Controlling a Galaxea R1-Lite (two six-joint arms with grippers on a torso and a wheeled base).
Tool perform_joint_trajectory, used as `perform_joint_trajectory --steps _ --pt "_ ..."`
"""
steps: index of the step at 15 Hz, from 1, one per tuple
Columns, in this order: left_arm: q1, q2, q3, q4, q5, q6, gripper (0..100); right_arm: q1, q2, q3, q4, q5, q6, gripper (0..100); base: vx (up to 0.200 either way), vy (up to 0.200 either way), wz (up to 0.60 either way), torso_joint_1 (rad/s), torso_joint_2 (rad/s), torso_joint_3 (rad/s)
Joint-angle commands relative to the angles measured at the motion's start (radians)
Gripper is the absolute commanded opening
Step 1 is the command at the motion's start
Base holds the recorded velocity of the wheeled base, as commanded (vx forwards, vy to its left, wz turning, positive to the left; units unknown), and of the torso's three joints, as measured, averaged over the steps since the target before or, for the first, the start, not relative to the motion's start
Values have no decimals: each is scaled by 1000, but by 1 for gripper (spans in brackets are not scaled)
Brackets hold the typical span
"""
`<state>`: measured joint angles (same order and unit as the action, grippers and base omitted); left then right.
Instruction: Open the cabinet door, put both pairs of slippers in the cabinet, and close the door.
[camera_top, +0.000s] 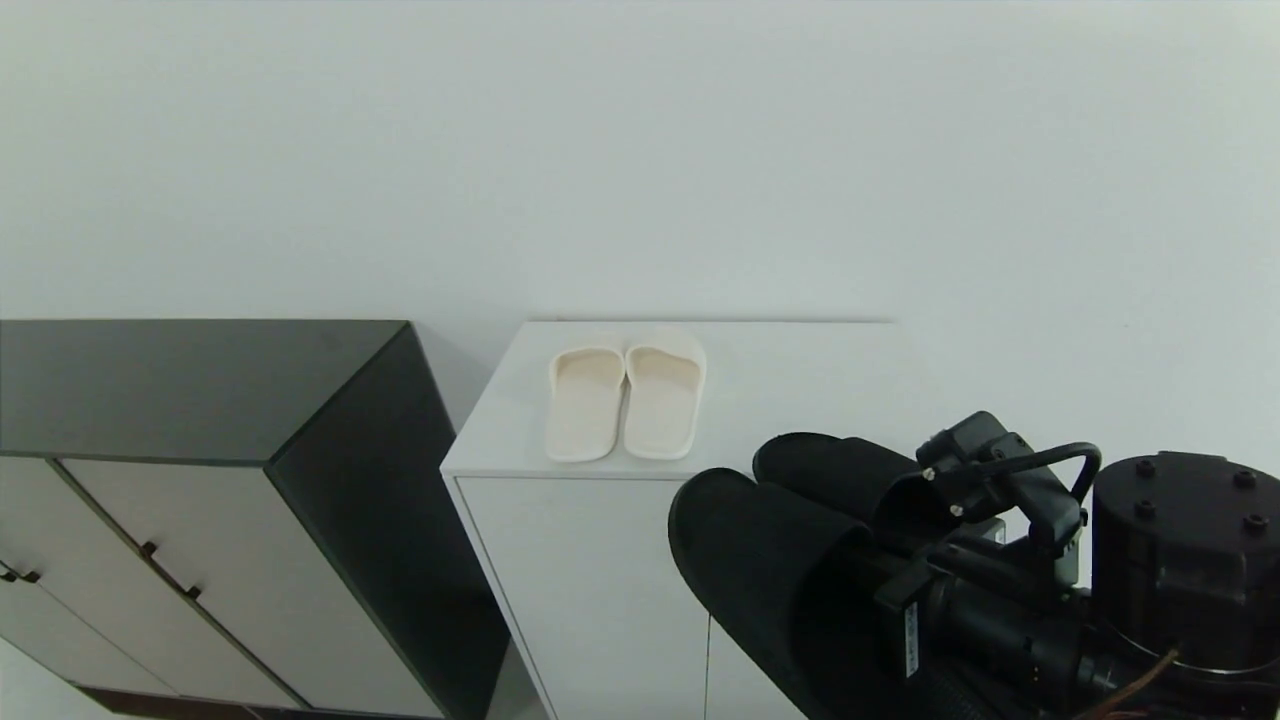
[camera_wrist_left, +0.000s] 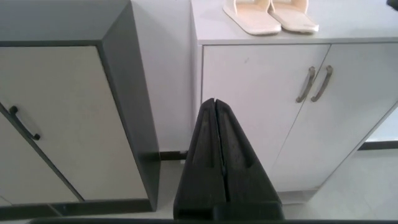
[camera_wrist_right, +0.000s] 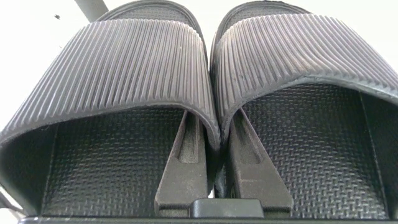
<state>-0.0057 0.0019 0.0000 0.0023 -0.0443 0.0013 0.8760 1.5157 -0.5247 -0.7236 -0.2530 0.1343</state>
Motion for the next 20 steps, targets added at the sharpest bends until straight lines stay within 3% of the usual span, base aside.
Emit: perform_joint_trajectory --steps 1,14,20 --pt "1 1 0 -1 0 0 0 15 6 6 1 -5 -1 0 0 0 0 0 0 0" --pt "1 1 0 -1 0 -1 0 34 -22 29 1 -2 -2 0 0 0 0 0 0 0" --pt "1 1 0 -1 0 -3 0 81 -98 118 4 112 -33 0 0 0 0 -106 246 137"
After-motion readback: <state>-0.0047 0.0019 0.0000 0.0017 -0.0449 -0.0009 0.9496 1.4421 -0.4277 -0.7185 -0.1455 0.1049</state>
